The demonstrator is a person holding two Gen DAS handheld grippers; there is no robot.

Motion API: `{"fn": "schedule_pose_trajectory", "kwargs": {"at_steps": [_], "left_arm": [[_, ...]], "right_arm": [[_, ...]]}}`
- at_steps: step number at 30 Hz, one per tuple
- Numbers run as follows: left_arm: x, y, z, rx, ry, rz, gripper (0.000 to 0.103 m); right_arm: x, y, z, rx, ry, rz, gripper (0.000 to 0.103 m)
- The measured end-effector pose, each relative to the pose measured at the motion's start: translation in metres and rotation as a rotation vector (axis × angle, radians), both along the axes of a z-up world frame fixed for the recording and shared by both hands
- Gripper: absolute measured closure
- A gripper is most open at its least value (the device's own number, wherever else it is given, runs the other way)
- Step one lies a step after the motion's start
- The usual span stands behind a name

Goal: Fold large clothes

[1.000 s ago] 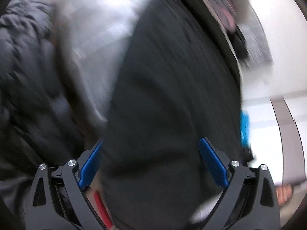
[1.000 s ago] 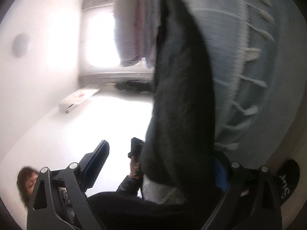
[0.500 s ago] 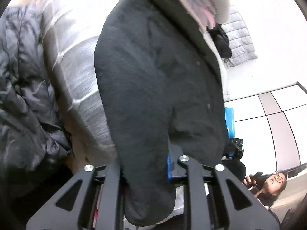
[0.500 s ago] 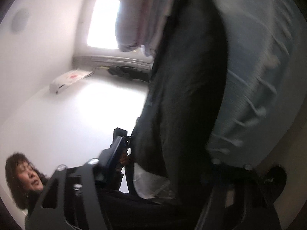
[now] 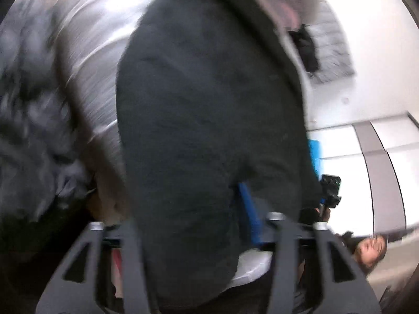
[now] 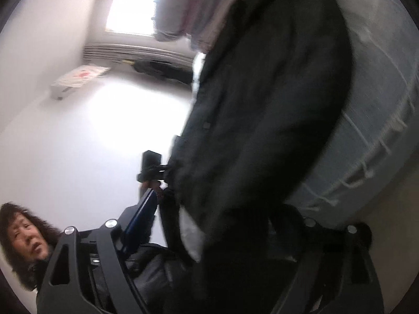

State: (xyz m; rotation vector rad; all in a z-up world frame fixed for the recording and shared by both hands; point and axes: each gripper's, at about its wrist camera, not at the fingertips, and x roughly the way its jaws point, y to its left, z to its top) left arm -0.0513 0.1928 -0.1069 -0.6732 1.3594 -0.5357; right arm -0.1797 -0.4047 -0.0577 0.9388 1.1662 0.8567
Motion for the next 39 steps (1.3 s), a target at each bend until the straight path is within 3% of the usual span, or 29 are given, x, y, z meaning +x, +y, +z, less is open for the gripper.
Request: {"fn": "schedule_pose_trajectory", "kwargs": {"at_steps": [2, 3, 4, 5, 6, 7, 8, 13, 16, 20, 25, 29, 33, 36, 39], "left_arm": [[-0.003, 0.003, -0.006, -0.021, 0.011, 0.026, 0.051], [-0.003, 0.001, -0.005, -0.016, -0.004, 0.017, 0.051], [-0.003, -0.002, -0.002, -0.003, -0.028, 0.009, 0.053], [-0.005, -0.006, 0.001, 0.005, -0.053, 0.002, 0.074], [-0.005, -0.008, 0.006, 0.006, -0.072, -0.003, 0.084], [-0.004, -0.007, 0.012, 0.008, -0.090, 0.006, 0.086], [-0.003, -0.009, 0.021, 0.009, -0.118, 0.014, 0.089], [-0.011, -0.008, 0.076, -0.053, -0.242, 0.062, 0.092], [-0.023, -0.008, 0.112, -0.103, -0.319, 0.064, 0.093], [-0.048, -0.008, 0.155, -0.164, -0.400, 0.039, 0.093], [-0.100, 0.004, 0.189, -0.219, -0.440, -0.018, 0.093], [-0.139, 0.019, 0.167, -0.210, -0.360, -0.081, 0.091], [-0.146, 0.033, 0.109, -0.235, -0.215, -0.057, 0.091], [-0.137, 0.036, 0.098, -0.275, -0.208, -0.027, 0.090], [-0.114, 0.033, 0.116, -0.291, -0.261, -0.022, 0.090]], "right_arm": [[0.000, -0.003, -0.007, -0.020, 0.017, 0.005, 0.023], [-0.002, 0.000, -0.009, -0.030, 0.006, 0.003, 0.032], [-0.002, 0.000, -0.011, -0.036, -0.006, -0.001, 0.051], [-0.003, 0.002, -0.009, -0.063, -0.022, -0.013, 0.057], [-0.004, -0.002, -0.007, -0.084, -0.031, -0.028, 0.067], [-0.005, -0.003, -0.003, -0.098, -0.042, -0.042, 0.077], [-0.007, -0.002, 0.006, -0.120, -0.059, -0.065, 0.080], [-0.006, 0.011, 0.045, -0.074, -0.120, -0.177, 0.084], [-0.014, 0.007, 0.069, 0.067, -0.185, -0.306, 0.084], [-0.038, -0.006, 0.084, 0.212, -0.266, -0.398, 0.085], [-0.095, -0.021, 0.107, 0.301, -0.375, -0.442, 0.086], [-0.148, -0.028, 0.108, 0.369, -0.433, -0.480, 0.086], [-0.167, -0.037, 0.064, 0.419, -0.344, -0.543, 0.086], [-0.155, -0.035, 0.052, 0.418, -0.311, -0.541, 0.086], [-0.129, -0.032, 0.064, 0.429, -0.340, -0.525, 0.086]]}}
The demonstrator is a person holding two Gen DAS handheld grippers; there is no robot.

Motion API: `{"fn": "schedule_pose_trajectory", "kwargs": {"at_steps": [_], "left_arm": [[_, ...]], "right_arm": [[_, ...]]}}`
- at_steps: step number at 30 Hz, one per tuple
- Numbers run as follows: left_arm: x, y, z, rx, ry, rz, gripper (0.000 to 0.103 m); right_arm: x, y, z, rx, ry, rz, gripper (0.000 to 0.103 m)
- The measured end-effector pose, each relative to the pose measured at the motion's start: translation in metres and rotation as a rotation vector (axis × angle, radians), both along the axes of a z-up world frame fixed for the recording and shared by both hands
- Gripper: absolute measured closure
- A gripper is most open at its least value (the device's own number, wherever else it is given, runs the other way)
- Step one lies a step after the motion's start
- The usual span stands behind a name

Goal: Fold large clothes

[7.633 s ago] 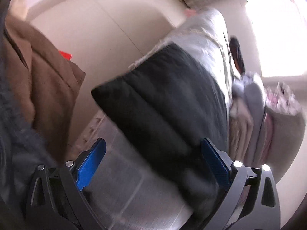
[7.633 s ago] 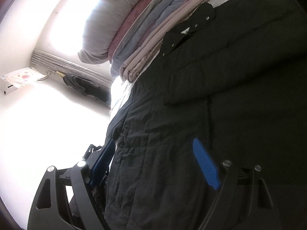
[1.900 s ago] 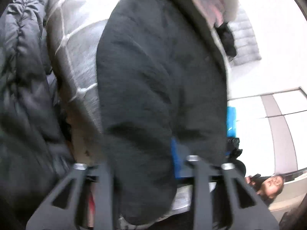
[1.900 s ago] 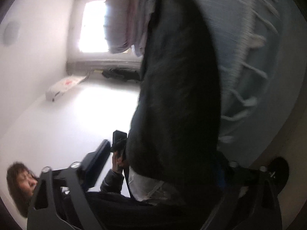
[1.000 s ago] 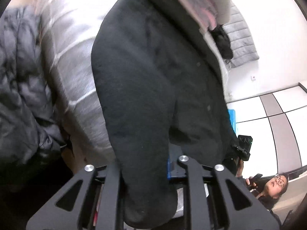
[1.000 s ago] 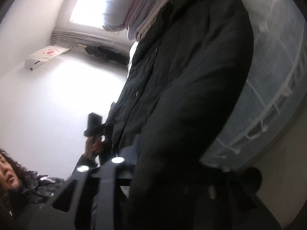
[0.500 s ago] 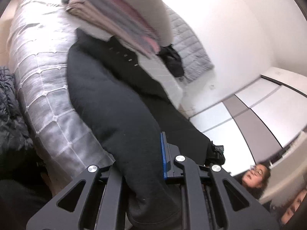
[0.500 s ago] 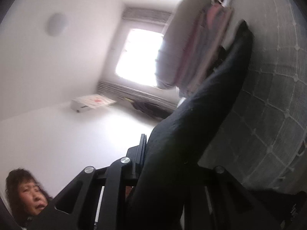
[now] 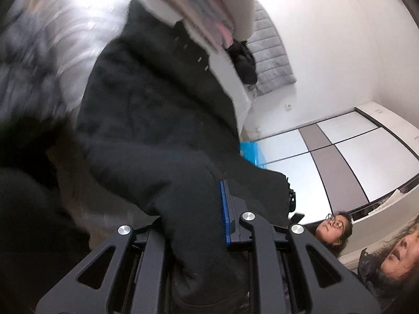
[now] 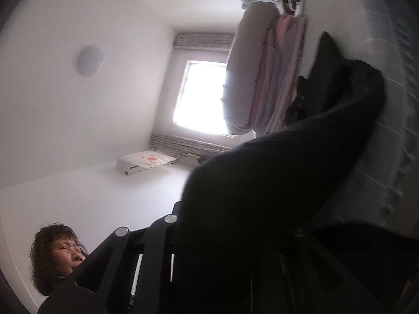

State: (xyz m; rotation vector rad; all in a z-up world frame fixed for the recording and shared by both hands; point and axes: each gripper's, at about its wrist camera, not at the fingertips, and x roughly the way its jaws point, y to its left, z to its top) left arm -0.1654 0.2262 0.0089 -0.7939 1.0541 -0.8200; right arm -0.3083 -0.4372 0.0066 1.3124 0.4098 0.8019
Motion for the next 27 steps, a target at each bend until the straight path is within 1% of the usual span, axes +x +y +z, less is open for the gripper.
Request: {"fn": "schedule_pose_trajectory", "kwargs": {"at_steps": [2, 4, 7, 9, 10, 11, 12, 13, 14, 15, 16, 17, 18, 19, 20, 21, 22, 23, 24, 25, 26, 27], "left_arm": [[0.024, -0.002, 0.015, -0.017, -0.033, 0.019, 0.090], [0.058, -0.006, 0.031, -0.036, -0.064, 0.049, 0.090], [0.113, -0.016, 0.051, -0.048, -0.100, 0.086, 0.090], [0.167, -0.028, 0.062, -0.054, -0.118, 0.125, 0.090], [0.188, -0.033, 0.064, -0.057, -0.119, 0.141, 0.090], [0.220, -0.041, 0.064, -0.060, -0.116, 0.171, 0.090], [0.245, -0.046, 0.061, -0.065, -0.111, 0.195, 0.090], [0.278, -0.053, 0.055, -0.070, -0.104, 0.238, 0.089], [0.300, -0.060, 0.047, -0.067, -0.097, 0.270, 0.088], [0.326, -0.067, 0.035, -0.065, -0.078, 0.306, 0.085], [0.353, -0.076, 0.016, -0.044, -0.045, 0.343, 0.081], [0.370, -0.082, -0.001, -0.020, -0.011, 0.364, 0.074], [0.388, -0.088, -0.024, 0.012, 0.050, 0.393, 0.068], [0.402, -0.093, -0.059, 0.036, 0.152, 0.421, 0.066], [0.406, -0.094, -0.079, 0.021, 0.200, 0.435, 0.066], [0.405, -0.095, -0.097, -0.020, 0.199, 0.449, 0.066], [0.404, -0.096, -0.101, -0.023, 0.182, 0.448, 0.066], [0.406, -0.097, -0.096, -0.008, 0.172, 0.421, 0.066], [0.406, -0.096, -0.087, -0.006, 0.158, 0.405, 0.064], [0.403, -0.090, -0.071, -0.024, 0.102, 0.423, 0.062], [0.401, -0.085, -0.062, -0.030, 0.062, 0.445, 0.058], [0.395, -0.081, -0.049, -0.044, 0.020, 0.466, 0.052]], "right_arm": [[0.024, -0.005, 0.010, -0.004, -0.019, -0.001, 0.086], [0.045, -0.007, 0.018, -0.012, -0.030, -0.002, 0.086], [0.097, -0.008, 0.030, -0.033, -0.024, -0.012, 0.086], [0.141, -0.013, 0.035, -0.042, 0.000, -0.024, 0.086], [0.164, -0.016, 0.035, -0.050, 0.017, -0.033, 0.086], [0.182, -0.019, 0.034, -0.058, 0.036, -0.043, 0.085], [0.210, -0.022, 0.029, -0.058, 0.077, -0.062, 0.083], [0.235, -0.026, 0.022, -0.061, 0.116, -0.080, 0.081], [0.256, -0.025, 0.017, -0.076, 0.143, -0.093, 0.081], [0.283, -0.029, 0.003, -0.093, 0.205, -0.120, 0.071], [0.306, -0.031, -0.015, -0.082, 0.269, -0.142, 0.055], [0.328, -0.032, -0.035, -0.103, 0.341, -0.164, 0.048], [0.342, -0.032, -0.052, -0.143, 0.423, -0.193, 0.042], [0.352, -0.033, -0.074, -0.178, 0.533, -0.224, 0.041], [0.360, -0.033, -0.094, -0.181, 0.613, -0.226, 0.042], [0.361, -0.033, -0.102, -0.167, 0.619, -0.234, 0.042], [0.361, -0.033, -0.100, -0.174, 0.597, -0.252, 0.042], [0.357, -0.032, -0.095, -0.189, 0.567, -0.255, 0.041], [0.353, -0.030, -0.084, -0.229, 0.521, -0.253, 0.039], [0.345, -0.028, -0.072, -0.286, 0.484, -0.269, 0.035], [0.330, -0.022, -0.054, -0.363, 0.428, -0.292, 0.034], [0.322, -0.015, -0.043, -0.396, 0.382, -0.296, 0.032]]}}
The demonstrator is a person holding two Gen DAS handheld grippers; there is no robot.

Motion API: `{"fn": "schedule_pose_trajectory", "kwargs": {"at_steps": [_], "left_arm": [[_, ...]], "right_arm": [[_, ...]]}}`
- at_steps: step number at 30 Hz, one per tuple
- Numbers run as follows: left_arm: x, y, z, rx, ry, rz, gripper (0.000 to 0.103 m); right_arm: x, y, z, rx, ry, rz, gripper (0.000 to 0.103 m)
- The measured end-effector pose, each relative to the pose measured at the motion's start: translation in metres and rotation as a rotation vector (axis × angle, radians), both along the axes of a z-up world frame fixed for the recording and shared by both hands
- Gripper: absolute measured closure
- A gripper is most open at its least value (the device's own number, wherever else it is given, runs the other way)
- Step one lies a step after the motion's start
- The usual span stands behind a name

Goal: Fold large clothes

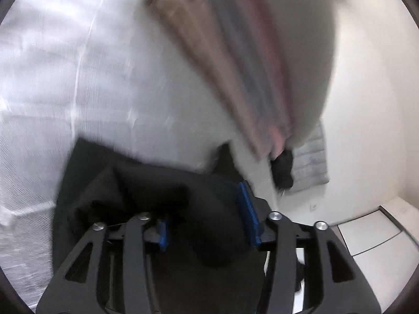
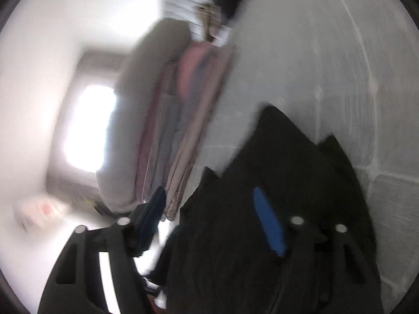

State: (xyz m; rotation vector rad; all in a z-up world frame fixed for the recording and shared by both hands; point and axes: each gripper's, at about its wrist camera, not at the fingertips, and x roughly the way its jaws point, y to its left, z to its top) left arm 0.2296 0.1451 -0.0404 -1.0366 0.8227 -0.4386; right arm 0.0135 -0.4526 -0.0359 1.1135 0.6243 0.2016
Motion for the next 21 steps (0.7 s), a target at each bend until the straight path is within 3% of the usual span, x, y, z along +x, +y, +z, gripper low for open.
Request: {"fn": "schedule_pose_trajectory", "kwargs": {"at_steps": [2, 4, 5, 7, 8, 10, 12, 13, 16, 17, 18, 21], "left_arm": [[-0.014, 0.005, 0.019, -0.004, -0.067, 0.052, 0.043], [-0.037, 0.008, 0.044, 0.058, -0.157, 0.129, 0.033], [-0.044, 0.009, 0.053, 0.078, -0.178, 0.143, 0.024], [-0.054, 0.014, 0.064, 0.081, -0.189, 0.165, 0.022], [-0.062, 0.014, 0.069, 0.054, -0.215, 0.164, 0.021], [-0.071, 0.006, 0.070, 0.073, -0.245, 0.120, 0.019], [-0.074, -0.008, 0.064, 0.126, -0.256, 0.065, 0.019], [-0.071, -0.020, 0.059, 0.162, -0.243, 0.034, 0.019], [-0.046, -0.041, 0.015, 0.309, -0.145, -0.018, 0.019], [-0.036, -0.041, -0.006, 0.378, -0.090, -0.011, 0.024], [-0.031, -0.038, -0.017, 0.377, -0.070, -0.012, 0.032], [-0.027, -0.030, -0.027, 0.351, -0.065, -0.002, 0.034]], "right_arm": [[-0.031, 0.017, 0.020, -0.069, -0.087, 0.029, 0.022], [-0.063, 0.038, 0.031, -0.158, -0.151, 0.021, 0.017], [-0.065, 0.044, 0.036, -0.178, -0.158, 0.024, 0.017], [-0.065, 0.057, 0.034, -0.229, -0.143, 0.035, 0.017], [-0.057, 0.061, 0.030, -0.239, -0.125, 0.044, 0.017], [-0.024, 0.067, 0.017, -0.297, -0.078, 0.038, 0.017], [-0.019, 0.067, 0.007, -0.332, -0.037, 0.034, 0.017], [0.005, 0.069, -0.007, -0.352, 0.000, 0.029, 0.017], [0.032, 0.069, -0.028, -0.407, 0.064, 0.024, 0.017], [0.035, 0.070, -0.029, -0.424, 0.070, 0.029, 0.017], [0.036, 0.071, -0.029, -0.440, 0.074, 0.034, 0.018], [0.035, 0.067, -0.032, -0.471, 0.088, 0.002, 0.018]]}}
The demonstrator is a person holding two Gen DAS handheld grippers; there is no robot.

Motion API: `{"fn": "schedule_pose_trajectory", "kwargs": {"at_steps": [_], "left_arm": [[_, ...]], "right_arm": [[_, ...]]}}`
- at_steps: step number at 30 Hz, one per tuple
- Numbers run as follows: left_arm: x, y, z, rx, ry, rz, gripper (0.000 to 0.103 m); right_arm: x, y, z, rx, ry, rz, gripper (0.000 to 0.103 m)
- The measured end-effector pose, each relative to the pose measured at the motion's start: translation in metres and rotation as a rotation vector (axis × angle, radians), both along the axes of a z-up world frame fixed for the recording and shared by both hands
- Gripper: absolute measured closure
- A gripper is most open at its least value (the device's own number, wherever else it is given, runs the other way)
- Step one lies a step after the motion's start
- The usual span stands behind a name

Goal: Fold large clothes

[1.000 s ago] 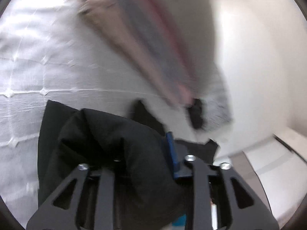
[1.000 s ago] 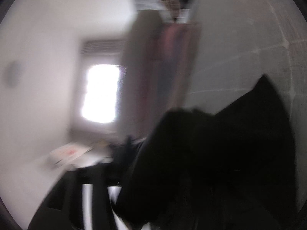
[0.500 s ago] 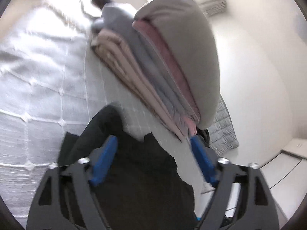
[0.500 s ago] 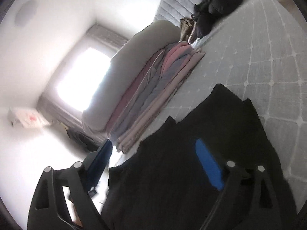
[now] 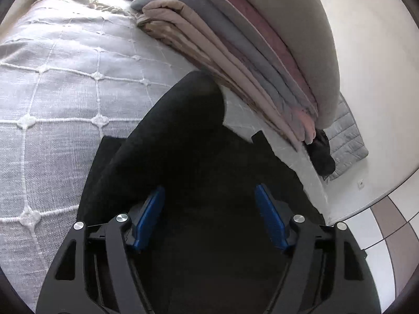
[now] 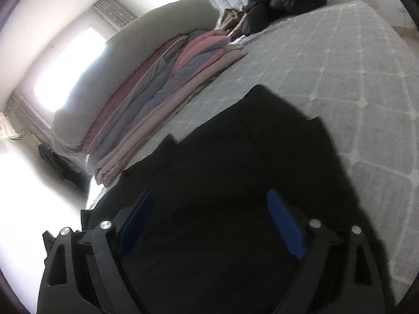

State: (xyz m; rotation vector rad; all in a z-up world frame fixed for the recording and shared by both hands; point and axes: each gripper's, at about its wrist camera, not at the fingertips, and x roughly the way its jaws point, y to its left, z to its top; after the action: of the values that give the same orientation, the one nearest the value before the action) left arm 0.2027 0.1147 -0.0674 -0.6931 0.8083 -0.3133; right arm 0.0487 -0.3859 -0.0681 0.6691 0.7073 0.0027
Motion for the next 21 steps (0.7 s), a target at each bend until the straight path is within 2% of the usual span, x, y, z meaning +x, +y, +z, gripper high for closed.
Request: {"fn": "schedule_pose_trajectory", "kwargs": {"at_steps": [2, 4, 5, 7, 10, 11, 14, 16, 17, 18, 21], "left_arm": [[-0.003, -0.004, 0.007, 0.059, -0.014, -0.004, 0.034], [-0.012, -0.007, 0.018, 0.082, -0.014, 0.020, 0.034], [-0.023, -0.010, 0.032, 0.072, -0.052, 0.023, 0.034], [-0.034, -0.015, 0.049, 0.056, -0.119, -0.007, 0.034], [-0.052, -0.053, 0.071, 0.105, -0.238, -0.085, 0.029], [-0.052, -0.064, 0.071, 0.121, -0.245, -0.109, 0.029], [-0.040, -0.091, 0.054, 0.171, -0.213, -0.168, 0.029], [-0.028, -0.092, 0.040, 0.206, -0.170, -0.149, 0.029], [-0.017, -0.085, 0.028, 0.219, -0.139, -0.119, 0.029], [-0.013, -0.080, 0.022, 0.216, -0.123, -0.100, 0.029], [0.003, -0.060, 0.006, 0.142, -0.077, -0.067, 0.029]], "right_arm": [[-0.003, -0.012, -0.001, 0.027, 0.007, -0.051, 0.019], [-0.016, -0.019, 0.008, -0.003, 0.037, -0.144, 0.019], [-0.013, -0.019, 0.014, -0.015, 0.030, -0.170, 0.019], [-0.016, -0.010, 0.030, -0.025, -0.025, -0.142, 0.018], [0.001, 0.020, 0.046, -0.081, -0.072, -0.057, 0.017], [0.015, 0.035, 0.048, -0.105, -0.074, -0.011, 0.017], [0.056, 0.058, 0.035, -0.183, -0.020, 0.044, 0.016], [0.083, 0.057, 0.011, -0.223, 0.078, 0.050, 0.016], [0.096, 0.053, -0.004, -0.201, 0.116, 0.054, 0.016], [0.105, 0.046, -0.013, -0.168, 0.115, 0.039, 0.016], [0.119, 0.042, -0.007, -0.181, 0.111, 0.022, 0.016]]}}
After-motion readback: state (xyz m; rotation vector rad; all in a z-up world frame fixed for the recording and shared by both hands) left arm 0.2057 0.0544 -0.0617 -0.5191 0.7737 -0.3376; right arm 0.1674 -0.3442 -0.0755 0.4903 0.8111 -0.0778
